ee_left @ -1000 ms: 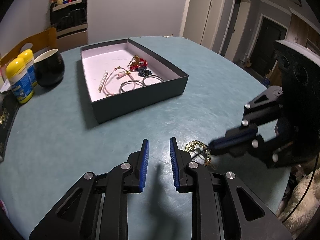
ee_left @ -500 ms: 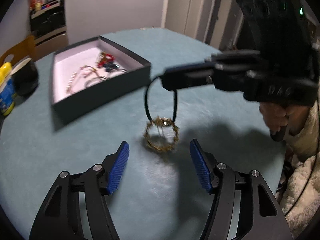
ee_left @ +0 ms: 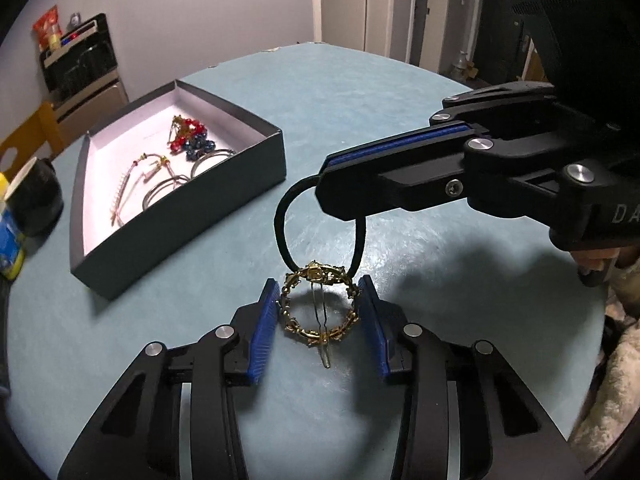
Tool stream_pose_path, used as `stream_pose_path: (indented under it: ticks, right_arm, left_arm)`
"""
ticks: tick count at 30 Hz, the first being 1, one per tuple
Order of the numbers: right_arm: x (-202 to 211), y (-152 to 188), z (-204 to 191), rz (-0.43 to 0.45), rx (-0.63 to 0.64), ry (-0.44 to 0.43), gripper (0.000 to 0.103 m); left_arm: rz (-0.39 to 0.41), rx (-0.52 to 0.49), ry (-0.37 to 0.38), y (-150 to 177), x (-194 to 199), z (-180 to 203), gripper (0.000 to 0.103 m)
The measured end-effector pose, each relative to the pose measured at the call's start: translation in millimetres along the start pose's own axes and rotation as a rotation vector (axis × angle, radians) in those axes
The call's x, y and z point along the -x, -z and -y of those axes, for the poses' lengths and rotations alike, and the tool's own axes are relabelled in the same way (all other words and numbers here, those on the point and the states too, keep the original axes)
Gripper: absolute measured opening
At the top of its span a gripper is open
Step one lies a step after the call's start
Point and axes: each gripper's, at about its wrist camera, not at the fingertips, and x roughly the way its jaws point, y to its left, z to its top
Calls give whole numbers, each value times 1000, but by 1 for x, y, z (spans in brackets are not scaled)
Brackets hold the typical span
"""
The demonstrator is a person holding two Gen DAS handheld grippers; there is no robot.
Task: Organize jewelry
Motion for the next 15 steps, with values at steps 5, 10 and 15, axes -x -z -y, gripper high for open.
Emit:
stream_pose_path:
  ticks: [5,10,15]
  right_arm:
    - [-1,2,5,-8,-9,24,3]
    - [2,-3,6,2,-6,31,3]
    - [13,-27,8,47,11,50,3]
  left_arm:
    - [37,-10,-3,-1,12,2,42]
    - [67,-24,-11,-3,31,1,42]
    - [87,11,-60,-15,42,-26,42]
